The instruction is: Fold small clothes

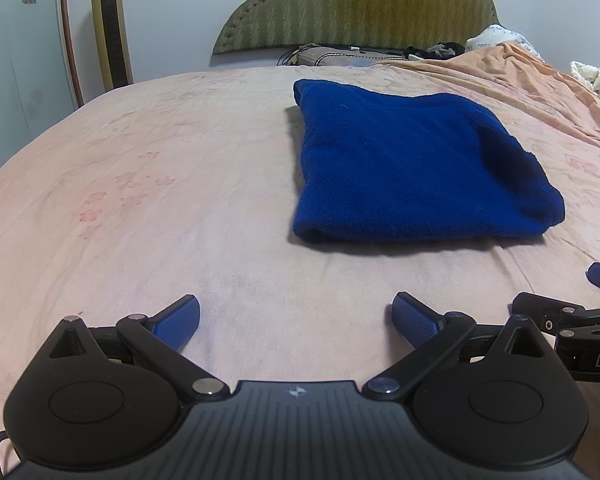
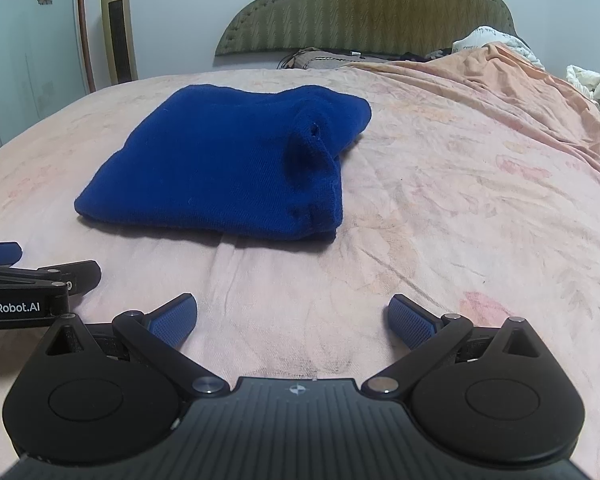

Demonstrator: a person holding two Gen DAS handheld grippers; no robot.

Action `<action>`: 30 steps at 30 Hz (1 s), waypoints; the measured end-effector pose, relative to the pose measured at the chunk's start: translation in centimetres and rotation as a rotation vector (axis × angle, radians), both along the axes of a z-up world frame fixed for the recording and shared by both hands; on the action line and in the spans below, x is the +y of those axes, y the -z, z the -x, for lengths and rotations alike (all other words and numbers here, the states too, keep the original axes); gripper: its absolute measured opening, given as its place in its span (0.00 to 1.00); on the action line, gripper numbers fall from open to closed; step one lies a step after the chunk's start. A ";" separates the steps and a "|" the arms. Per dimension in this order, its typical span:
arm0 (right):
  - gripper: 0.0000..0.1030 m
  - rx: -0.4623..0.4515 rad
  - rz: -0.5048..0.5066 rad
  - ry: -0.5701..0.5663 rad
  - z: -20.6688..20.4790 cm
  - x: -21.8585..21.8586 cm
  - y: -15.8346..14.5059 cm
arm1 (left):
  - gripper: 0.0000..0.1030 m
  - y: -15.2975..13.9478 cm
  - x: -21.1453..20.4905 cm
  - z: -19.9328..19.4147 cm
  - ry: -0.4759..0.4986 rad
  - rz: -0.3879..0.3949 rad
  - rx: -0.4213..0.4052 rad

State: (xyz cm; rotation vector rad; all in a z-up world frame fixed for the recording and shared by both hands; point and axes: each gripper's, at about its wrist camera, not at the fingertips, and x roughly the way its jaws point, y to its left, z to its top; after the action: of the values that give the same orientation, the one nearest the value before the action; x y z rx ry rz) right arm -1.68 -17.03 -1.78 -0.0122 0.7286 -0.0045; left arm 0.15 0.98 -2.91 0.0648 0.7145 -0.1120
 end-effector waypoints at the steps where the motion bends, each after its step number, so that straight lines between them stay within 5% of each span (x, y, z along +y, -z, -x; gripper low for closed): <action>1: 1.00 0.000 0.000 0.000 0.0 0.0 0.0 | 1.00 0.0 0.0 0.0 0.001 -0.001 0.000; 30: 1.00 0.017 -0.040 0.038 1.2 0.5 -2.2 | 1.00 -2.2 0.1 0.5 0.019 -0.026 0.051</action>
State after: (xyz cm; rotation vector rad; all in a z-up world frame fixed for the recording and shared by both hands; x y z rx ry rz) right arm -2.85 -16.55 0.41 0.0396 0.7456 -0.0266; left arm -0.35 1.06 -0.73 0.0940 0.7666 -0.1230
